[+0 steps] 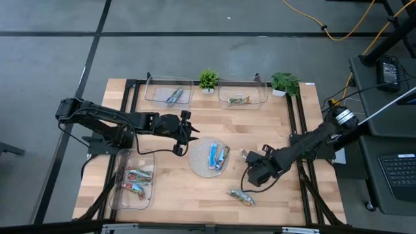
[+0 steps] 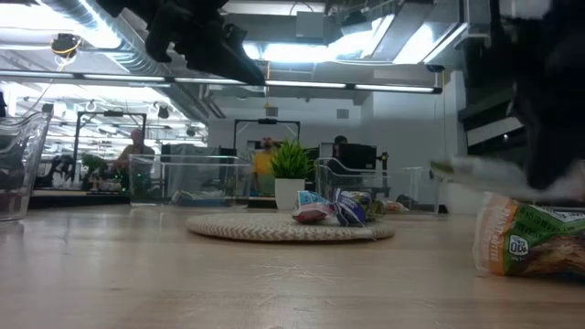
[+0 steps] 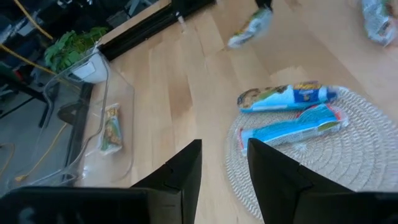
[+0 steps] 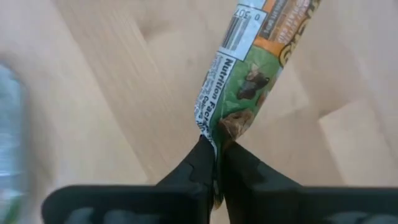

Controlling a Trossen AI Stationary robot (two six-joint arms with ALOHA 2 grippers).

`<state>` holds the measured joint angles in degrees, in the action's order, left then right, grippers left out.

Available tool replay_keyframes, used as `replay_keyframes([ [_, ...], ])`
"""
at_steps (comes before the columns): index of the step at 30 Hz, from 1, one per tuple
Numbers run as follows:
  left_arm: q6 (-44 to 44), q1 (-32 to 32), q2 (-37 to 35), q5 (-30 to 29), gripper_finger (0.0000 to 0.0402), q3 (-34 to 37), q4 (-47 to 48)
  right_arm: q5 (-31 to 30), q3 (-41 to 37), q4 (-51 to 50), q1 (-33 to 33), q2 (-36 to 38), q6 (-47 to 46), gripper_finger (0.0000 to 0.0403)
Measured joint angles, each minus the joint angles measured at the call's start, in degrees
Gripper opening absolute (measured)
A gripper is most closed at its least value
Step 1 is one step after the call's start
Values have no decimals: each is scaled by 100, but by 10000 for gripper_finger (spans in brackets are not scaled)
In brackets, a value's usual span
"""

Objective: Pick and place Granola Bars by type
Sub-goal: Put the yellow granola bar into the top right transparent bin

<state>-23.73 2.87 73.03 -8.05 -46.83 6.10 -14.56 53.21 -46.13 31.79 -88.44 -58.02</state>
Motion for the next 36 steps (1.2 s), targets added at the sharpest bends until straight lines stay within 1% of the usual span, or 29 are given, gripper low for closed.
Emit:
replay_keyframes([
  [3,-5,2,24,120,121,0,-58,-264,6,-3,-49,556,23,29],
  [8,-102,1,111,203,120,0,-36,-985,168,4,-65,1443,442,10],
  [10,-112,2,158,203,120,-2,-114,-1255,269,3,-81,1732,630,12],
  [14,-229,2,228,201,123,-2,-205,-1562,491,4,-180,2174,1233,27],
  [21,-258,0,243,203,118,0,-168,-1614,972,37,-714,2712,2592,10],
  [27,-258,0,243,212,120,0,-177,-1617,1243,43,-1232,3013,3388,25],
  [31,-270,2,243,214,117,0,-208,-1575,1252,35,-1646,3124,3892,19],
  [33,-322,0,243,214,115,0,-290,-1494,1252,29,-1904,3144,4138,12],
  [36,-321,2,243,215,114,0,-484,-1196,1255,33,-2360,3145,4460,11],
])
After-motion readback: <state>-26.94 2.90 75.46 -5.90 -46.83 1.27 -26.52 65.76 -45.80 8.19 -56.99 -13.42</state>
